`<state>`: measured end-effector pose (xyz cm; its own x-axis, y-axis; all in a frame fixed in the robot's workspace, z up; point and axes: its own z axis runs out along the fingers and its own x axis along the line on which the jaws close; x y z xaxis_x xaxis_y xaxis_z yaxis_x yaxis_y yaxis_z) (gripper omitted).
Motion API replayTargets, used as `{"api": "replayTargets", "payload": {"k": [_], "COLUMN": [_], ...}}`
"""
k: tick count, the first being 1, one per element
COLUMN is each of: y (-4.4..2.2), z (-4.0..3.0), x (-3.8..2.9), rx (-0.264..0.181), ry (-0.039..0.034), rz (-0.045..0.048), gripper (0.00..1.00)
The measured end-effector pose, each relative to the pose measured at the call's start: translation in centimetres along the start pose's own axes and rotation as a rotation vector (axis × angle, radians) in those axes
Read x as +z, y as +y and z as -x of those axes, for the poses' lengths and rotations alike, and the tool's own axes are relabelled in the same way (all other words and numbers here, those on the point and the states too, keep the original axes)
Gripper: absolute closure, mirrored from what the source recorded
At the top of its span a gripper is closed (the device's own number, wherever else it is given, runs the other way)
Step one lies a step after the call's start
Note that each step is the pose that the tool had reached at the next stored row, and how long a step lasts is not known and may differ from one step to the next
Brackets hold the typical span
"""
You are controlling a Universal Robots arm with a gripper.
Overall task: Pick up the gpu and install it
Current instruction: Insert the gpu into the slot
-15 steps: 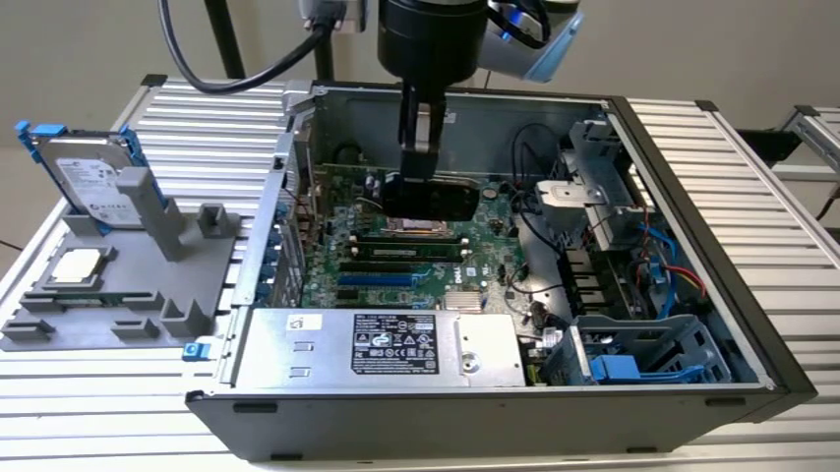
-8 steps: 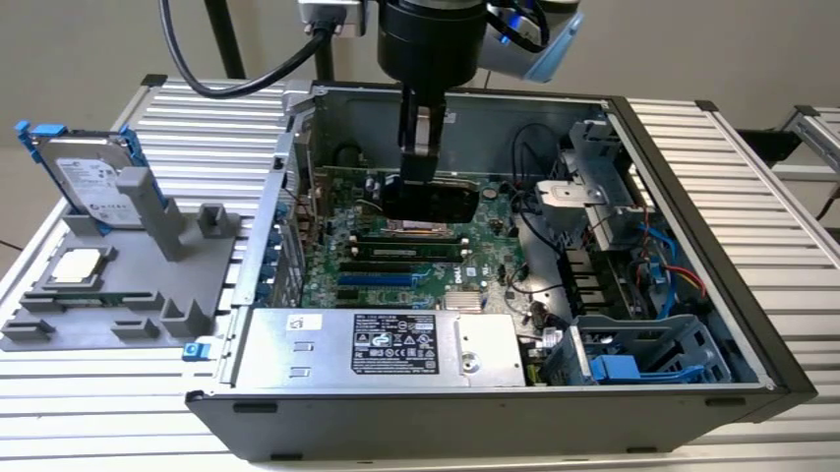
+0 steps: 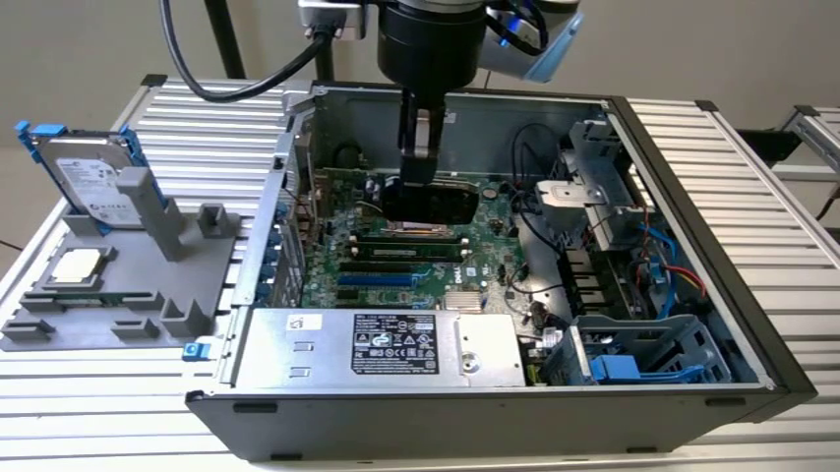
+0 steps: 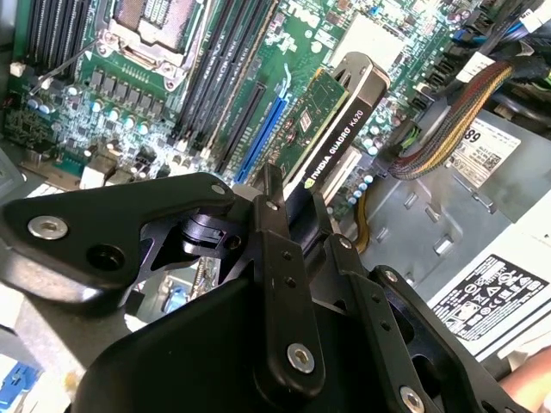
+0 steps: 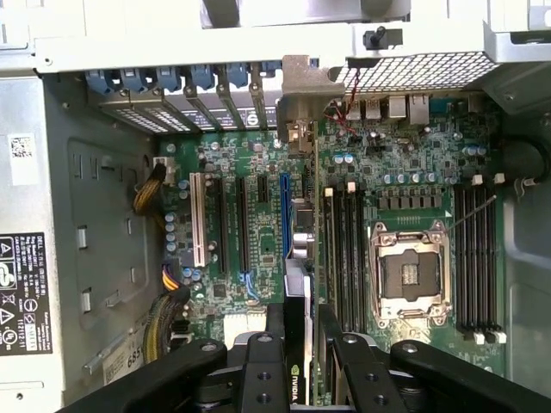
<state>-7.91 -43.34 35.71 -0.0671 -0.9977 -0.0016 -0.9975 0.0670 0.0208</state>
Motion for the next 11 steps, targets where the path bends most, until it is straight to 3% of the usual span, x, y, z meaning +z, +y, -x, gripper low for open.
{"api": "replayTargets", "payload": {"k": [11], "y": [-0.01], "z": [0.0], "x": [0.37], "rx": [0.0], "ry": [-0.0001], "rz": [0.0], "gripper": [1.0]}}
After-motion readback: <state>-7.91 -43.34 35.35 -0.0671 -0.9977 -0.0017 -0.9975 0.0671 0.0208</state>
